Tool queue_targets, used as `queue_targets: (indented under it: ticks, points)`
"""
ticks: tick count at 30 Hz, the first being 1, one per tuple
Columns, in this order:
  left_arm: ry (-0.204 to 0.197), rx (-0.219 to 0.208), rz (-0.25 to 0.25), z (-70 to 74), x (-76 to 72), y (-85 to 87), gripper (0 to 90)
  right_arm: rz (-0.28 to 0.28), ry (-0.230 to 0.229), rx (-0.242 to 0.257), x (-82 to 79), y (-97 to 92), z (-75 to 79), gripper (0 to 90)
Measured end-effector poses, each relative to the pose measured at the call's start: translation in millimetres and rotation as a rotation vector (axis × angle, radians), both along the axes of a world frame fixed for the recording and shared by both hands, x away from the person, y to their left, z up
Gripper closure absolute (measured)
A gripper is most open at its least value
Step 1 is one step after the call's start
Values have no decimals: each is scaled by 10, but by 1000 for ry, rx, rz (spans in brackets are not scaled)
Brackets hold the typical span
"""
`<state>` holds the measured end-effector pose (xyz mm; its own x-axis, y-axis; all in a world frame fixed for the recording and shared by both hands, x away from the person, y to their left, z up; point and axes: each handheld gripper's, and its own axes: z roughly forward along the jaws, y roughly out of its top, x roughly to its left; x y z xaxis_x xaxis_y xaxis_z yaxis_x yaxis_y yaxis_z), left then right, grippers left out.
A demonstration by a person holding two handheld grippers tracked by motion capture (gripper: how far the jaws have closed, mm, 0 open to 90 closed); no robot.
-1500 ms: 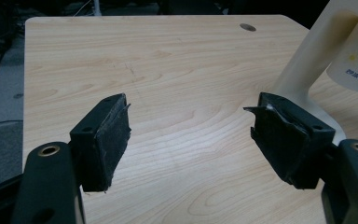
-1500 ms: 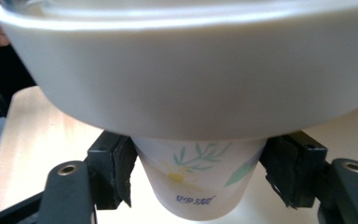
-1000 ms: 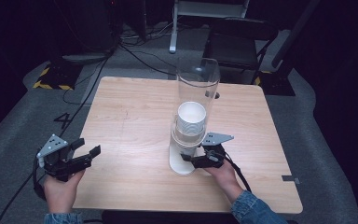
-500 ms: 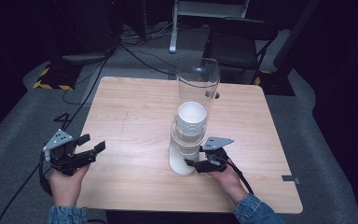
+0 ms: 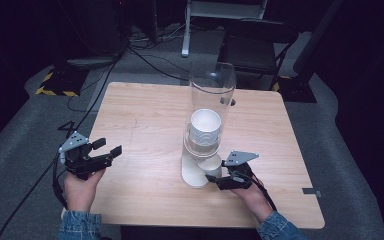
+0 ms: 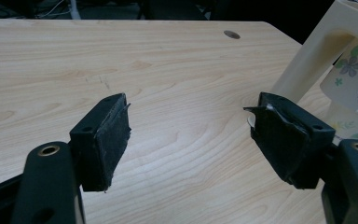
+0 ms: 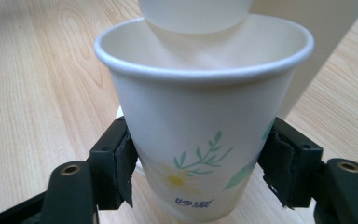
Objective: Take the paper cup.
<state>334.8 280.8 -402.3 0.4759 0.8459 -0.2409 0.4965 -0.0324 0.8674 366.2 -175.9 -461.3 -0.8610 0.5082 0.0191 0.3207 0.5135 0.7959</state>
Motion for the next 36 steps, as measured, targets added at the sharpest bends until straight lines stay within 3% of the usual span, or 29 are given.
queue_targets:
  ticks: [10, 17, 29, 36]
  points:
    - [4, 2, -28, -5, 130, -105, 274, -14, 4, -35, -87, -178, 87, 343]
    - [3, 0, -38, -7, 190, -159, 273, -62, 1, -54, -88, -339, 141, 344]
    - [9, 25, -21, -15, 152, -157, 278, -159, -56, 41, -25, -577, 331, 341]
    - [21, 34, 12, -40, 64, -105, 279, -267, -99, 119, 87, -672, 400, 338]
